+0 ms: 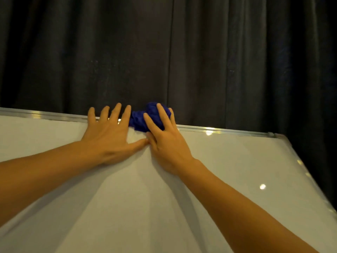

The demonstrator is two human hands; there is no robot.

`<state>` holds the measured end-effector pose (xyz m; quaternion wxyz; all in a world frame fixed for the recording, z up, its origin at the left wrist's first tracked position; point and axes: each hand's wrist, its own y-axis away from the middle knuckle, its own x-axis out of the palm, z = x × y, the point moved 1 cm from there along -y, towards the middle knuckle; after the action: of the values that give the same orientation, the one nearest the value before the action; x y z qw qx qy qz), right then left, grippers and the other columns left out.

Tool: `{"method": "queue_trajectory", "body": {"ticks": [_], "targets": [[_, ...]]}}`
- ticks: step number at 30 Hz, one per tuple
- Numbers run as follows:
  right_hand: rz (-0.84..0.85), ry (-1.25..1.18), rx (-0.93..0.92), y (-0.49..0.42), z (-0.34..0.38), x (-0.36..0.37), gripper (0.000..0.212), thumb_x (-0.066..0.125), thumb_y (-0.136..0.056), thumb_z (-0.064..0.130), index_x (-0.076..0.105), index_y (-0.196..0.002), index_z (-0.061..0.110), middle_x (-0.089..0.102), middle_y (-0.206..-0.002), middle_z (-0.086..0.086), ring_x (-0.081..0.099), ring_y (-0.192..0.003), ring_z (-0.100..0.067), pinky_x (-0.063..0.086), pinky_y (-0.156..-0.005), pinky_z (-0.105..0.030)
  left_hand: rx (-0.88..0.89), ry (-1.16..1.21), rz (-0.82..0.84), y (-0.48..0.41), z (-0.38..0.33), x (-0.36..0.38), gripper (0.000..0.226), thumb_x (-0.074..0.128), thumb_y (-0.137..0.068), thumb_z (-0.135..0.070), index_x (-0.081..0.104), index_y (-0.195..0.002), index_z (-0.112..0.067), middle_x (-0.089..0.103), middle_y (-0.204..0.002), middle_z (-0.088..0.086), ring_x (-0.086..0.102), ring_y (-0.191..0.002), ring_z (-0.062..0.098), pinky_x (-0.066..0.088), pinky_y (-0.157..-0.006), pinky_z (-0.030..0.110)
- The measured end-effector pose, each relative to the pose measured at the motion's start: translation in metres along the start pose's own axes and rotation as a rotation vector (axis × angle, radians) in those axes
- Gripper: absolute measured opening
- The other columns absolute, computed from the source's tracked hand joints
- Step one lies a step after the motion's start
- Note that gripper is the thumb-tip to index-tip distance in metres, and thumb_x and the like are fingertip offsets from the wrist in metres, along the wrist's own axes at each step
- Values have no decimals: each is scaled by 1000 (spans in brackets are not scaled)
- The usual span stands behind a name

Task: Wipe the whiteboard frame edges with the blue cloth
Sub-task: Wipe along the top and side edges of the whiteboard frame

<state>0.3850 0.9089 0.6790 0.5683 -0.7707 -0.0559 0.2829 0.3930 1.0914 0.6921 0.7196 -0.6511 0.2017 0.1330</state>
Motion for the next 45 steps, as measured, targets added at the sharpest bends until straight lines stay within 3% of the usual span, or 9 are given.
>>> {"method": "queue_trajectory", "body": {"ticks": [4, 9, 13, 18, 23, 28, 31, 38, 45], "targets": [[37, 130, 97, 12, -43, -10, 69, 25, -95, 67, 15, -155, 35, -13, -165, 3, -15, -150, -27, 8, -119, -47, -4, -64, 73, 0, 8, 5, 125, -5, -54, -100, -14, -153, -26, -9, -166, 5, -1, -152, 36, -2, -117, 64], [70, 332, 308, 22, -69, -26, 83, 11, -84, 82, 8, -155, 38, -18, -164, -5, -28, -144, -39, -19, -113, -59, 10, -57, 55, -3, 8, 9, 124, -3, -54, -100, -17, -152, -27, -14, -165, 6, -5, -151, 39, -5, -116, 65], [44, 177, 199, -6, -19, 2, 82, 10, -82, 83, 5, -153, 43, 1, -165, -14, -31, -143, -38, -11, -113, -67, -15, -57, 9, 1, 6, 9, 125, -5, -54, -100, -12, -154, -26, -6, -166, 6, 1, -151, 38, -3, -117, 64], [45, 264, 150, -5, -29, 6, 93, 4, -81, 86, 4, -156, 32, -17, -164, -6, -33, -143, -32, -11, -117, -58, -34, -88, 21, 1, 8, 8, 127, -10, -51, -99, -14, -154, -24, -6, -166, 7, 1, -151, 38, -2, -117, 64], [135, 232, 359, 12, -76, -22, 95, 6, -77, 89, -3, -155, 35, -26, -162, 0, -35, -142, -31, -12, -118, -56, 6, -70, 50, 3, 3, 6, 124, -7, -54, -99, -16, -153, -24, -11, -166, 7, -3, -151, 39, -3, -118, 66], [95, 126, 97, -2, -7, 15, 89, 13, -84, 85, 3, -156, 33, -9, -166, 0, -33, -144, -25, -15, -116, -48, -1, -81, 75, 5, 2, 3, 131, -8, -48, -98, -18, -153, -21, -11, -166, 8, -3, -151, 40, -1, -117, 65], [94, 142, 60, 3, -17, 7, 84, 15, -87, 81, 3, -156, 35, -10, -166, 3, -30, -145, -22, -8, -119, -46, -7, -59, 58, 6, 6, 4, 131, -7, -49, -100, -18, -152, -21, -11, -166, 9, -4, -151, 40, -3, -116, 64], [157, 114, 498, 35, -79, -41, 90, 14, -79, 84, -1, -155, 38, -22, -163, 9, -31, -145, -22, 2, -121, -53, 22, 11, 64, 8, -5, 4, 125, -1, -54, -100, -23, -151, -23, -19, -164, 9, -11, -149, 43, -10, -115, 65], [121, 105, 145, 13, -22, -4, 83, 15, -86, 81, 4, -155, 37, -9, -165, 8, -30, -145, -17, -9, -115, -40, 16, -36, 122, 18, -52, 1, 116, 14, -67, -93, -23, -151, -21, -21, -163, 12, -17, -148, 44, -7, -116, 67]]}}
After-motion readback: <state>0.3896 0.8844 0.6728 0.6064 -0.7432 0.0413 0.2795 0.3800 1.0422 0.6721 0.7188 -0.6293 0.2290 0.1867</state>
